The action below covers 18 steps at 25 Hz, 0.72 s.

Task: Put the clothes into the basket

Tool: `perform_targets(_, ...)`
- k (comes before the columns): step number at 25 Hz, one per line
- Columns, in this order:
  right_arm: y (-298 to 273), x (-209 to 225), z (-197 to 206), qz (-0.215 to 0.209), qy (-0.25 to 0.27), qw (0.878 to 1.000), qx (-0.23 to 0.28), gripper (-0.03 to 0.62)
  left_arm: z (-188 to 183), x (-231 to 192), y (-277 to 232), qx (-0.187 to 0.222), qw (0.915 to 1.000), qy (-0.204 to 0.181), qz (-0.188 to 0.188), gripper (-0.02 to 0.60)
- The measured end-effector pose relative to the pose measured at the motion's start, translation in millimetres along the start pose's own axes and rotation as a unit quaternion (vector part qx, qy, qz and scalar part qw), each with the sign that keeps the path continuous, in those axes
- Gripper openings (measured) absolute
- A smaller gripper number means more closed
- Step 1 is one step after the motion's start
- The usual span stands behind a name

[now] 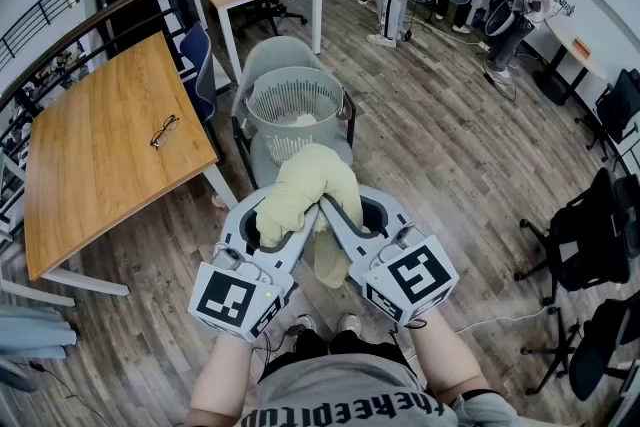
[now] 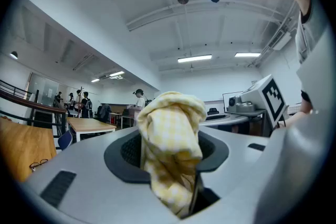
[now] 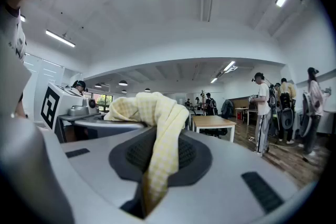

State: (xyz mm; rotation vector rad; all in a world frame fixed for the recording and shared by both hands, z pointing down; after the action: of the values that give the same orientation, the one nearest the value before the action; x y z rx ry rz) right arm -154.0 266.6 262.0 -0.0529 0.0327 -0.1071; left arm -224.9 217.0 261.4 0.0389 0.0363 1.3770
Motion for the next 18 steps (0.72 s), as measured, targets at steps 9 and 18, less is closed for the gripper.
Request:
perform_targets(9,-11.9,-6.4,2.0,0.010,0.001,1.000,-0.003,0.054,3.1,-13.3,4.2,0.001,1.0000,0.002,0.006,0.187)
perform_targets(18,-27.6,-11.4,3.1,0.034,0.004,0.999,-0.005,0.054,5.5,-31.7,4.7,0.002,0.9996,0.002,0.027,0.187)
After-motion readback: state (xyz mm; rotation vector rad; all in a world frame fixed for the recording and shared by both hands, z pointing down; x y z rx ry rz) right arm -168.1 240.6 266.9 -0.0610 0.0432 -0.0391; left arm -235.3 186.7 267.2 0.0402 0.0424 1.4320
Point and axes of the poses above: the fingertips, and each gripper's own axes: y backward along the fingers, x to its right, z out of its underside, the point moved 4 cm from there along y, backward along the fingers
